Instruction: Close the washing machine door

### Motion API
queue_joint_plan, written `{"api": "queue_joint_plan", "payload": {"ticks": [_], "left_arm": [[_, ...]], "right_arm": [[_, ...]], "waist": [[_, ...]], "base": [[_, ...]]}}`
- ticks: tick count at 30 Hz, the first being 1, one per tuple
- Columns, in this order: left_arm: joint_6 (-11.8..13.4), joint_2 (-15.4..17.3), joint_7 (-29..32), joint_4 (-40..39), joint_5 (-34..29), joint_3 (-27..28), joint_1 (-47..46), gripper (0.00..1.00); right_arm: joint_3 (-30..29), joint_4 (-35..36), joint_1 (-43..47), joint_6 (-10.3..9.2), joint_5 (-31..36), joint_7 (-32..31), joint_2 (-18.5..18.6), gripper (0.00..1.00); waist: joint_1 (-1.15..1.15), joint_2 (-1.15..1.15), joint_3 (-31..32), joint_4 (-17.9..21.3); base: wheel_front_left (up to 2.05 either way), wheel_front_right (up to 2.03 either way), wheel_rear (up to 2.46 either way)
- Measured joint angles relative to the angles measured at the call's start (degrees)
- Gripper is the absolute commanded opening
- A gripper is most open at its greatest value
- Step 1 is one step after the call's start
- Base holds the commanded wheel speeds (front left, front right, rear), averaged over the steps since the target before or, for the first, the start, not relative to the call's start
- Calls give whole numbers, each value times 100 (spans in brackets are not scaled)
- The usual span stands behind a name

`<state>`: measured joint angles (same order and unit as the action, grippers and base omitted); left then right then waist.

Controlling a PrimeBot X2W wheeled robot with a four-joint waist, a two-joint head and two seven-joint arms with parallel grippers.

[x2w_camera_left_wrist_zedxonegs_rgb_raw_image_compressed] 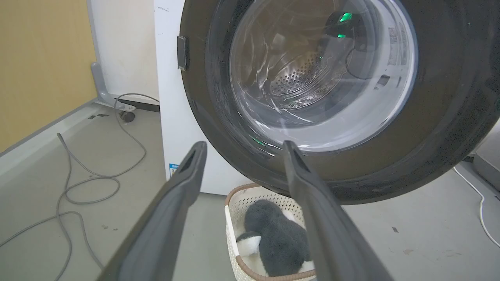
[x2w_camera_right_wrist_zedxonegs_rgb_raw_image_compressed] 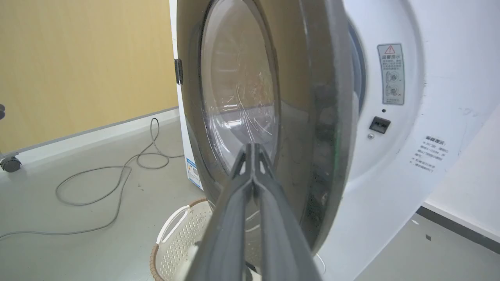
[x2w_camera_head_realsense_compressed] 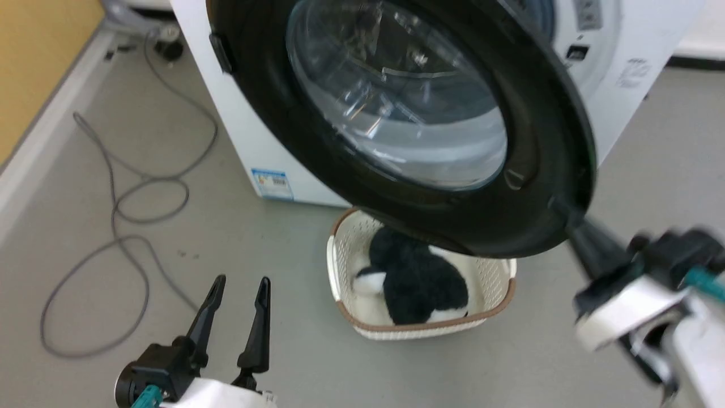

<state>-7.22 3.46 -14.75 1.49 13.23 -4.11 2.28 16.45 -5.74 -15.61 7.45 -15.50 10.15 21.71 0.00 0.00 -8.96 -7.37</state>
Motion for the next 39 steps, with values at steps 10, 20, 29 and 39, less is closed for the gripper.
{"api": "queue_joint_plan", "payload": {"ticks": [10, 20, 29, 39], "left_arm": [[-1, -26, 0, 41, -63, -176, -337, 100], [-2, -37, 0, -99, -63, -247, -641, 100], [-2, -42, 0, -135, -54, -328, -861, 100], [-2, -46, 0, -141, -35, -388, -908, 100]], "right_arm": [[-10, -650, -1341, 13, -848, -407, 522, 0], [281, -1316, -2452, 13, -1499, -739, 886, 0], [379, -2072, -3381, 12, -1835, -981, 1032, 0], [434, -3062, -4212, 24, -1699, -1002, 962, 0]], "waist": [[0, 0, -640, -229], [0, 0, -1152, -351], [0, 0, -1506, -501], [0, 0, -1666, -618]], "base": [[0, 0, 0], [0, 0, 0], [0, 0, 0], [0, 0, 0]]}}
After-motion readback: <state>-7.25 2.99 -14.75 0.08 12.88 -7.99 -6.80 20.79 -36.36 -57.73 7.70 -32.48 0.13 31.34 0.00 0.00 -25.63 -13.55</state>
